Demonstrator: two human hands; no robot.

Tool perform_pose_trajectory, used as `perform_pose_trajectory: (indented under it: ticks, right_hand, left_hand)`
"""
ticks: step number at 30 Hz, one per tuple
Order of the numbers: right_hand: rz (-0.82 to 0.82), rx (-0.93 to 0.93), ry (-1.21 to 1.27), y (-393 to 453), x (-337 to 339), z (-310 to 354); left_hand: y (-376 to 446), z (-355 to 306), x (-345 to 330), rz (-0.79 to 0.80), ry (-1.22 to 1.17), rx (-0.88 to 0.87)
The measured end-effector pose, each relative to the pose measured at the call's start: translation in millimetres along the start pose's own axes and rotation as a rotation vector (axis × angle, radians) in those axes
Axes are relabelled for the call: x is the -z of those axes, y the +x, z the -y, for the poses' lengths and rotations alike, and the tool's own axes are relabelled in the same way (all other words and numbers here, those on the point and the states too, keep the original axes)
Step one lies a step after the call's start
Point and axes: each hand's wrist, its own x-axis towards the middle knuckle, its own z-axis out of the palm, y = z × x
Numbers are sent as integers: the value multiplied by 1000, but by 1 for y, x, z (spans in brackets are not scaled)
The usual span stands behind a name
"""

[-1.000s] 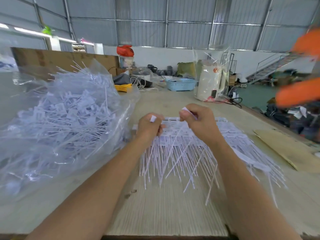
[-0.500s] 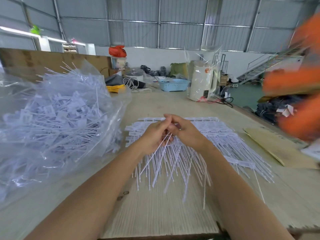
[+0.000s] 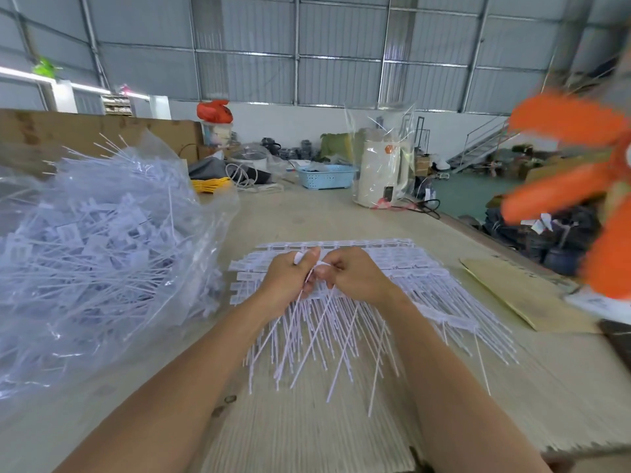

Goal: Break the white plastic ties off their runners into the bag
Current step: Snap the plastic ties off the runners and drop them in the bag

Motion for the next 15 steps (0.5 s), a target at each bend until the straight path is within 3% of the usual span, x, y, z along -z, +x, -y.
perform_pose_trajectory:
  ticks: [7, 11, 13, 15]
  right_hand:
    - [-165, 69, -477, 3, -10, 3]
    - [-198, 100, -538, -1, -9, 3]
    - [-199, 128, -382, -3, -5, 8]
    - [-300, 233, 93, -3, 0, 22]
  left_hand:
    - [2, -6, 3, -82, 70, 82]
    - [5, -10, -2, -134, 83, 125]
    - [8, -7, 1, -184, 285, 57]
    - [11, -1, 14, -268, 729, -14]
